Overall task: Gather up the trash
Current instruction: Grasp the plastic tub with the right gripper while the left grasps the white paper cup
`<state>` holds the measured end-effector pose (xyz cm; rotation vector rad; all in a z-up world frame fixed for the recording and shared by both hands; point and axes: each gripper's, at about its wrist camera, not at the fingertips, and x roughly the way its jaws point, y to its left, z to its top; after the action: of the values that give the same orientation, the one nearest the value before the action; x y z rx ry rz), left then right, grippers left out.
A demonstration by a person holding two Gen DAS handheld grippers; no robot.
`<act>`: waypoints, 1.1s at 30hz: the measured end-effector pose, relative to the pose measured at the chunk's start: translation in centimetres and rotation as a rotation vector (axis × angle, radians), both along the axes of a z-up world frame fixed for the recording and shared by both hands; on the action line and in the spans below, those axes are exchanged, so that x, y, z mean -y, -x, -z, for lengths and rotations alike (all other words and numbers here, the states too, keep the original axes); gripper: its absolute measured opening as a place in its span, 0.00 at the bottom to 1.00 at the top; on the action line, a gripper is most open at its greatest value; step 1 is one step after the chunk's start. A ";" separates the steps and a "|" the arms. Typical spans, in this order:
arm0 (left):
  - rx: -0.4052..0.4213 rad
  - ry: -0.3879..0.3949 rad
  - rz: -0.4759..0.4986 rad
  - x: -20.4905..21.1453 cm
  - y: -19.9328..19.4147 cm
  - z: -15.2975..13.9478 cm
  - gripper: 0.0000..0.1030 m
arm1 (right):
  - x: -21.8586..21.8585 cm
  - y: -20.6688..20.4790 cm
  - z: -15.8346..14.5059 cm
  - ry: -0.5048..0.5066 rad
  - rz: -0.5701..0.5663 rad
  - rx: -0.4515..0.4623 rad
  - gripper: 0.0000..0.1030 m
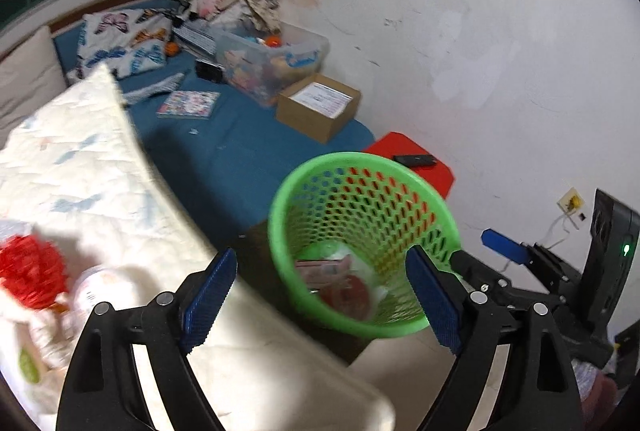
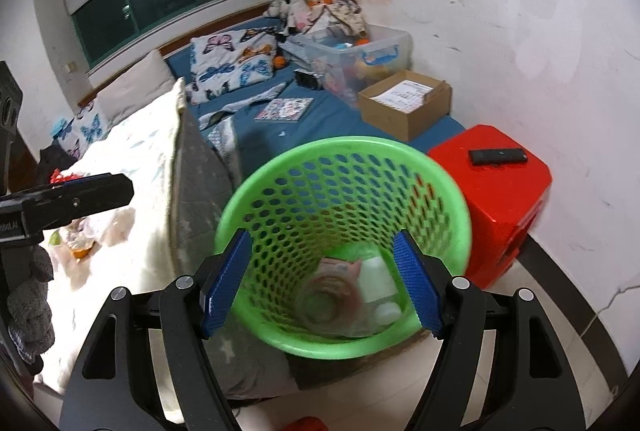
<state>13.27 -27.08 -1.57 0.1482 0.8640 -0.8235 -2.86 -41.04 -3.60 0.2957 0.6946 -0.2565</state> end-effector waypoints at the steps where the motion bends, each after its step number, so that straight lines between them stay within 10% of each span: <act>1: 0.015 -0.002 -0.016 -1.0 0.1 -0.2 0.81 | -0.5 -0.2 -0.1 0.001 -0.013 0.000 0.71; 18: 0.113 -0.031 -0.370 -18.3 -2.1 -1.9 0.81 | -11.6 -4.9 -1.1 0.019 -0.248 0.002 0.75; 33: -0.065 -0.092 -0.519 -24.9 -6.8 3.4 0.80 | -18.1 -6.9 -0.9 0.024 -0.400 -0.014 0.75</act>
<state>20.07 -2.14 -5.01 -0.0250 0.9466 -0.3046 4.01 -22.92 -2.70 0.1270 0.7481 0.1137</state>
